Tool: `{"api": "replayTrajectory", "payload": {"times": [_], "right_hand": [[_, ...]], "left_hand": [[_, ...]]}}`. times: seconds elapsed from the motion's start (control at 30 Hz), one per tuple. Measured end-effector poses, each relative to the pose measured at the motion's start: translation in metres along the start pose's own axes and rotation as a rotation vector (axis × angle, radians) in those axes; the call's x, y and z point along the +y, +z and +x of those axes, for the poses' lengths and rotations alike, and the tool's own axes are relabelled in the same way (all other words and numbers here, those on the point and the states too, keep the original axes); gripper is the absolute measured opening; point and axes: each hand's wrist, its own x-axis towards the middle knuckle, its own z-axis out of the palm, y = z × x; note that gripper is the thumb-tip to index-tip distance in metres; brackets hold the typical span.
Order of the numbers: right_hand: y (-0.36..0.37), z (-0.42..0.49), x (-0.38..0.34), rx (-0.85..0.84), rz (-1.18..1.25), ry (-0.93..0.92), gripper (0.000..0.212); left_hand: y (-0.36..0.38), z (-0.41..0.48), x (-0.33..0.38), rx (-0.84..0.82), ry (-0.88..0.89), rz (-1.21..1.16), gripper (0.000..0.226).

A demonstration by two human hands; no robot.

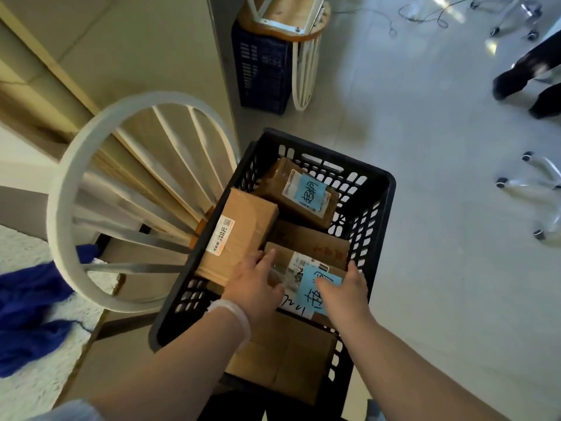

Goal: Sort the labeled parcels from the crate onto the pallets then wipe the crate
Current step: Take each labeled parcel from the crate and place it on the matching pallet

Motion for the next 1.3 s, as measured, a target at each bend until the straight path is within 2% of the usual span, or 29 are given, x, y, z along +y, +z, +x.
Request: {"api": "replayTrajectory", "payload": {"times": [0.1,0.2,0.4,0.57,0.73,1.03,1.3], "right_hand": [[0.004,-0.001,0.004,-0.003,0.053,0.016,0.09],[0.002,0.0,0.003,-0.002,-0.004,-0.037,0.086],[-0.013,0.009,-0.003,-0.076,-0.291,-0.231,0.094],[-0.021,0.013,-0.007,-0.216,-0.696,-0.471,0.111],[-0.011,0.018,-0.005,-0.29,-0.907,-0.577,0.122],[-0.015,0.017,-0.007,-0.231,-0.954,-0.71,0.115],[-0.049,-0.007,-0.033,-0.108,-0.85,-0.749,0.119]], "left_hand": [[0.006,0.003,0.003,0.006,-0.001,0.078,0.071],[0.006,0.006,0.007,-0.015,0.009,0.12,0.072],[0.0,0.013,0.013,-0.035,0.028,0.077,0.071],[0.002,0.019,0.015,0.013,0.006,-0.002,0.066],[0.005,0.021,0.013,0.025,0.008,0.013,0.064],[0.004,0.016,0.009,0.056,0.012,-0.127,0.06],[-0.027,-0.008,0.021,0.335,0.076,-0.37,0.067]]}}
